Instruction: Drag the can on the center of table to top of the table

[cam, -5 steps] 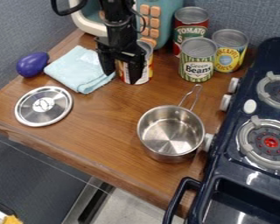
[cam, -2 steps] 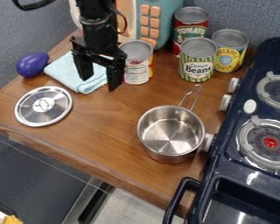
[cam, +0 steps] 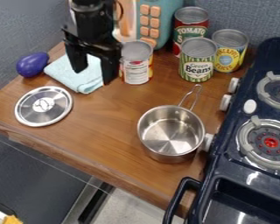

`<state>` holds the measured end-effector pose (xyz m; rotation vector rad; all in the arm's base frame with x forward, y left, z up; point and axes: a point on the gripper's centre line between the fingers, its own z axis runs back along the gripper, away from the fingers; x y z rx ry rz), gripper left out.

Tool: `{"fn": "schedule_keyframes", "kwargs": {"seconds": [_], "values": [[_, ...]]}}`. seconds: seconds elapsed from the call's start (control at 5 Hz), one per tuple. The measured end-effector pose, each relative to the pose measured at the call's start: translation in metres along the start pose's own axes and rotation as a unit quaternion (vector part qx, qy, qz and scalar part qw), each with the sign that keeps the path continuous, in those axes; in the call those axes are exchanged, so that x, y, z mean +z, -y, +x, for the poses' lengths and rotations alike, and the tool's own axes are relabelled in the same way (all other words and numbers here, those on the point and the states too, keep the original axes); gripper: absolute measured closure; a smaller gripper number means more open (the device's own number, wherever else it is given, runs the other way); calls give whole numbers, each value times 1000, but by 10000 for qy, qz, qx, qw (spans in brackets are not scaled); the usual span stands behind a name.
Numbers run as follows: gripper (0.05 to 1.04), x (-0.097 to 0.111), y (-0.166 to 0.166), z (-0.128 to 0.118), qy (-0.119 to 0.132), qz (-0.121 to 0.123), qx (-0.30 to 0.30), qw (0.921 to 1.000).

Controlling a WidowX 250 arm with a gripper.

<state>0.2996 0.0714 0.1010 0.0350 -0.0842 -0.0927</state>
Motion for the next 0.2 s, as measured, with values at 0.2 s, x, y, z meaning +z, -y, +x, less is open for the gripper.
{"fn": "schedule_keyframes", "kwargs": {"seconds": [0.2], "values": [[83, 20, 1, -8, -43, 61, 79, 9999]]}}
